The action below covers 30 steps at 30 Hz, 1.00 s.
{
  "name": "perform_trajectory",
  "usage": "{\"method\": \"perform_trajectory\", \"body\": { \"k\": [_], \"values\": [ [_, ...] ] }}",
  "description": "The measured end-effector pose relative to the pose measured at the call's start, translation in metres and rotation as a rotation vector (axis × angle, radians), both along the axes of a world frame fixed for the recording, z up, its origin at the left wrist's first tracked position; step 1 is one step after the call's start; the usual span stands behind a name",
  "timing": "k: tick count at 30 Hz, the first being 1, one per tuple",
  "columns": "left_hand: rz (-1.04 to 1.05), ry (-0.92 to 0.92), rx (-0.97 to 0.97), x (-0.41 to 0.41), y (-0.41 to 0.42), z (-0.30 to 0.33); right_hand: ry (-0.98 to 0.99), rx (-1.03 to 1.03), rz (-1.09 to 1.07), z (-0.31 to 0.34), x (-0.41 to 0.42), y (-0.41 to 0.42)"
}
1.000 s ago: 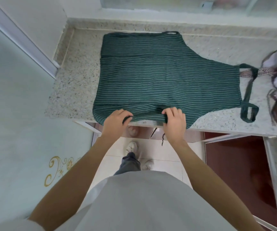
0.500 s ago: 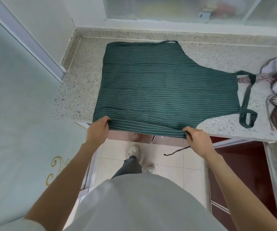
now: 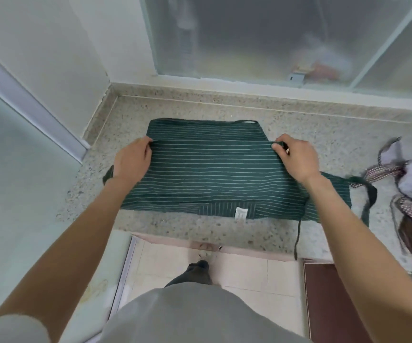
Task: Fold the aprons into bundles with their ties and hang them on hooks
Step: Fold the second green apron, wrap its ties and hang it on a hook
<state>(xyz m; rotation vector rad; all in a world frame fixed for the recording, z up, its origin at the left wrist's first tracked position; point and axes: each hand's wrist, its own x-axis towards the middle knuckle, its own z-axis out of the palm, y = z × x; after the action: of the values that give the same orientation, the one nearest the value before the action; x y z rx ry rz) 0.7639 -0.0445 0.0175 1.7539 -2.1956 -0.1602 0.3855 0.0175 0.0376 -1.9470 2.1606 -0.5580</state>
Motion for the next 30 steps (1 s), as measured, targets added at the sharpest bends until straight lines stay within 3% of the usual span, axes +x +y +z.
{"method": "perform_trajectory", "body": {
  "k": [8,11,15,18,21,25,30],
  "values": [
    [0.009,0.002,-0.018,-0.023,-0.138,0.007,-0.006,0.0,-0.093,0.007,-0.017,-0.139],
    [-0.035,-0.022,0.113,-0.025,-0.177,-0.014,-0.031,0.065,-0.078,-0.016,-0.02,-0.168],
    [-0.117,-0.113,0.403,-0.025,-0.207,-0.062,-0.041,0.304,-0.006,-0.067,-0.021,-0.192],
    [-0.158,-0.145,0.481,-0.024,-0.217,-0.091,-0.006,0.471,0.062,-0.094,-0.021,-0.204],
    [-0.199,-0.166,0.536,-0.027,-0.233,-0.108,0.063,0.514,0.126,-0.115,-0.022,-0.225],
    [-0.263,-0.124,0.492,-0.027,-0.243,-0.12,0.174,0.529,0.174,-0.13,-0.021,-0.244],
    [-0.211,-0.045,0.379,-0.026,-0.245,-0.132,0.171,0.521,0.078,-0.135,-0.022,-0.254]
  ]
}}
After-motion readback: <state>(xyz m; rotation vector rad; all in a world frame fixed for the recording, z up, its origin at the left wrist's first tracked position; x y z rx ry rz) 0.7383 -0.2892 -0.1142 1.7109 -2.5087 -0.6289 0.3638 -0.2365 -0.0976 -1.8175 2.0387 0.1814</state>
